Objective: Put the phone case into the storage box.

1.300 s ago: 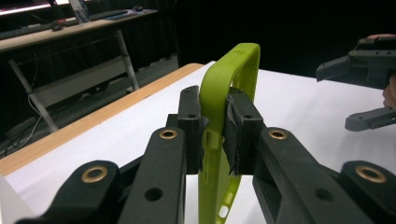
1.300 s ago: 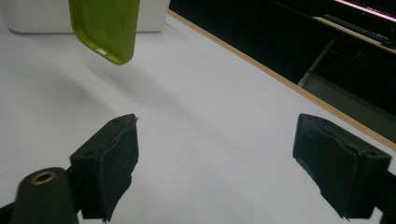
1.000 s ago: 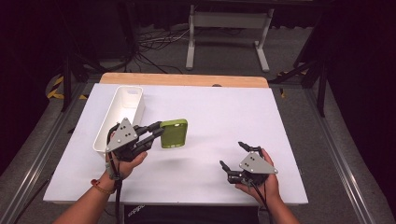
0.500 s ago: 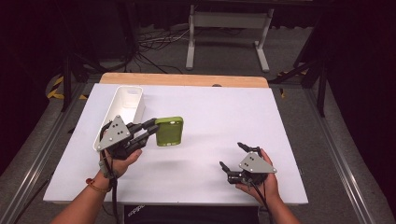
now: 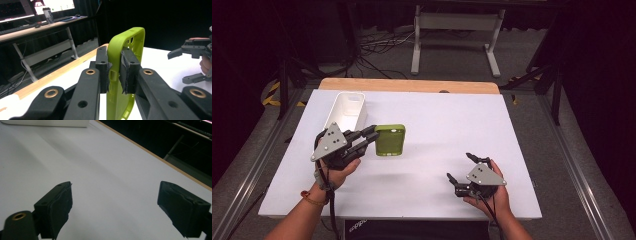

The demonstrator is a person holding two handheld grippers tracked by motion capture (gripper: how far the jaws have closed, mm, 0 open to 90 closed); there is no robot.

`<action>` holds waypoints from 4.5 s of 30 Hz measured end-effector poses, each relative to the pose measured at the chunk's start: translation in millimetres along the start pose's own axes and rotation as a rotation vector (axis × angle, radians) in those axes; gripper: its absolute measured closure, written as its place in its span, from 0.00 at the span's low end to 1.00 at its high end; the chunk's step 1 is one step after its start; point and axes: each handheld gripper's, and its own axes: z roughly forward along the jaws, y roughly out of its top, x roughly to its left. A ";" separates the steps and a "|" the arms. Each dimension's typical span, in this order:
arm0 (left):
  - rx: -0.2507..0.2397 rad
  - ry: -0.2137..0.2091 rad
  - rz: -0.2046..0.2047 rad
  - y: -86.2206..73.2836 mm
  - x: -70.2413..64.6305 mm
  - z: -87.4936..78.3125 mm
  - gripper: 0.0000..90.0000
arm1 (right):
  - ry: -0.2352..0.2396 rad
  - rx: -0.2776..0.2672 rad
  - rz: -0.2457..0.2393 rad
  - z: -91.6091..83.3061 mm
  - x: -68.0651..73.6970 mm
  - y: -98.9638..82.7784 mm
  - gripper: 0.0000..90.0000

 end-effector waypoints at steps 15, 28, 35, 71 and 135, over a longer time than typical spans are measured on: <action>-0.001 0.019 -0.028 -5.0 10.5 -1.9 0.88 | 0.007 0.011 0.006 0.8 0.6 0.4 0.15; 0.005 0.085 -0.068 -4.8 18.7 -6.2 0.89 | 0.005 0.016 0.007 1.6 0.2 0.6 0.16; 0.015 0.113 -0.078 -4.1 21.9 -8.0 0.89 | 0.004 0.018 0.008 1.7 0.0 0.8 0.16; -0.043 0.193 -0.101 -1.2 44.4 -32.4 0.89 | -0.004 0.008 0.013 0.1 -2.6 2.3 0.16; -0.023 0.314 -0.168 -10.1 132.6 -38.6 0.89 | -0.031 0.001 0.030 2.0 -9.3 4.7 0.18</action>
